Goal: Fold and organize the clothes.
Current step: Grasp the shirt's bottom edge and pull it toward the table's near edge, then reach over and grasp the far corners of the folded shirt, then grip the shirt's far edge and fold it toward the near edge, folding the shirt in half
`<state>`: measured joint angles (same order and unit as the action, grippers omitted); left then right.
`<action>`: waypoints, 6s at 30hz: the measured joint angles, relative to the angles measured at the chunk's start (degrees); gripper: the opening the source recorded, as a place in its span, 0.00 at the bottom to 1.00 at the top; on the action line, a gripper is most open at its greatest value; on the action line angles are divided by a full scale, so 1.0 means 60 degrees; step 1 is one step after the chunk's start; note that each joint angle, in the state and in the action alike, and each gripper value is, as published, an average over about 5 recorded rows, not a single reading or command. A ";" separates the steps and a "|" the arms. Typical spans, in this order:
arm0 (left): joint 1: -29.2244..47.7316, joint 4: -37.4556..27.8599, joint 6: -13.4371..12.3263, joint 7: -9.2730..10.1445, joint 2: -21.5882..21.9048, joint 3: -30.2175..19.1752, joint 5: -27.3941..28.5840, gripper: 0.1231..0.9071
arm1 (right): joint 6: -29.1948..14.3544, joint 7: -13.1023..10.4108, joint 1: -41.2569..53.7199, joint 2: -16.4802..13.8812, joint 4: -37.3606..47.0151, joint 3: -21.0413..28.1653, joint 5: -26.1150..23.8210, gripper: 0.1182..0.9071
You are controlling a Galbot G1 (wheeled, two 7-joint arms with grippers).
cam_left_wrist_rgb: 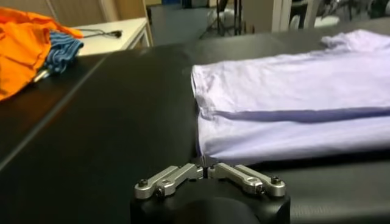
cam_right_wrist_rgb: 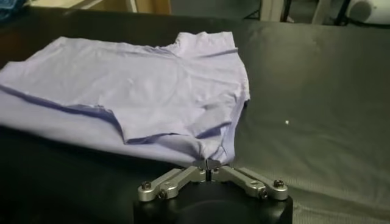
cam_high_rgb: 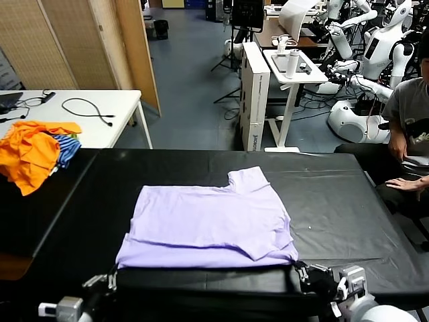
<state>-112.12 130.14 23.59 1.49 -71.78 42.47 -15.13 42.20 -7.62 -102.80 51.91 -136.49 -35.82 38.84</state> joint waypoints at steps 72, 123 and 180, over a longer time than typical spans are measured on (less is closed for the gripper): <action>1.0061 -0.6704 0.2409 0.1249 0.2079 -0.3481 -0.4632 1.00 | -0.0002 -0.0048 1.1152 0.1064 0.8148 0.5621 0.0959 0.98; 0.8176 -0.4683 0.1951 0.0807 0.2649 -0.2320 -0.4360 0.03 | -0.0001 -0.0097 0.9578 0.0511 0.6094 0.4080 0.1627 0.03; 0.2602 -0.0405 0.1964 0.0755 0.1079 -0.0126 -0.1788 0.85 | -0.0001 -0.0254 0.4287 -0.0080 0.2130 0.1231 0.1517 0.87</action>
<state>-96.50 127.71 35.37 6.02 -65.30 41.72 -25.86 42.20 -9.14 -77.08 51.43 -123.71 -28.44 47.95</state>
